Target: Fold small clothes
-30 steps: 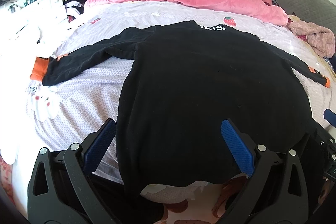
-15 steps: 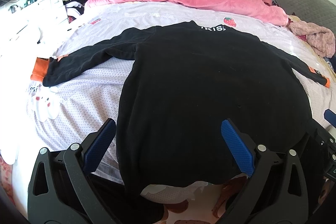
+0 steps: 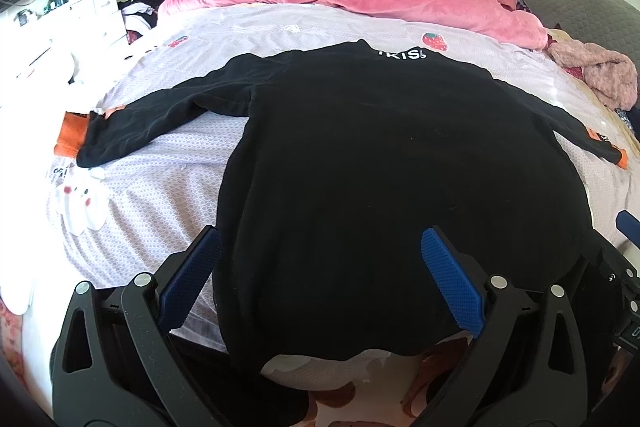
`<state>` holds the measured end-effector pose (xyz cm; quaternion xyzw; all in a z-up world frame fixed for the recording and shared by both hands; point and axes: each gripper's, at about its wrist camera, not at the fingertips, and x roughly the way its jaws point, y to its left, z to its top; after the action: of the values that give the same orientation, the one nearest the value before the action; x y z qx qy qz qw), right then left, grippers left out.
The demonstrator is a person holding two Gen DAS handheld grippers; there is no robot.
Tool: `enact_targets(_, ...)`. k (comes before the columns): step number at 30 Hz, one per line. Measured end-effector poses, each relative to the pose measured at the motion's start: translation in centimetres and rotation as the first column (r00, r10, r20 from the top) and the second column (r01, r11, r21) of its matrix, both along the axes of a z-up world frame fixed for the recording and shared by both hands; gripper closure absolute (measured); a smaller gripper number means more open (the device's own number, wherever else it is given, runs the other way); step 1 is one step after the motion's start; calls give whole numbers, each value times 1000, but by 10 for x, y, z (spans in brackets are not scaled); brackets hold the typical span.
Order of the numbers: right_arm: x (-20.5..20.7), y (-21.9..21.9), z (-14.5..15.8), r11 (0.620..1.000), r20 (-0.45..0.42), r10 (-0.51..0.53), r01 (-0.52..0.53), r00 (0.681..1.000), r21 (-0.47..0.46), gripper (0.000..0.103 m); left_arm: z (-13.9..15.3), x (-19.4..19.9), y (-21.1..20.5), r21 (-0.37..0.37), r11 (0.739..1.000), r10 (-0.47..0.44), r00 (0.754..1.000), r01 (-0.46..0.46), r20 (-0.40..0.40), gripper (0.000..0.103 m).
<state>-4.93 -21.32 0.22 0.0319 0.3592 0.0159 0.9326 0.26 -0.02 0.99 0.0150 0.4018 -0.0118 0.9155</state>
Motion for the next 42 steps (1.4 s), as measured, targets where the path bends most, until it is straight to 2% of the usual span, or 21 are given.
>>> enact_targets(16, 13, -19, 1, 998, 8, -62, 62, 998, -1, 4, -2, 21, -16, 2, 1000, -19, 1000, 19, -3, 9)
enact_targets(29, 48, -53, 8, 988, 12, -153, 153, 988, -13, 4, 2, 57, -43, -8, 998, -62, 998, 61, -21, 9)
enact_targets(42, 91, -76, 27, 981, 46, -196, 195, 980, 20, 4, 22, 101, -71, -11, 996, -89, 996, 89, 9, 9)
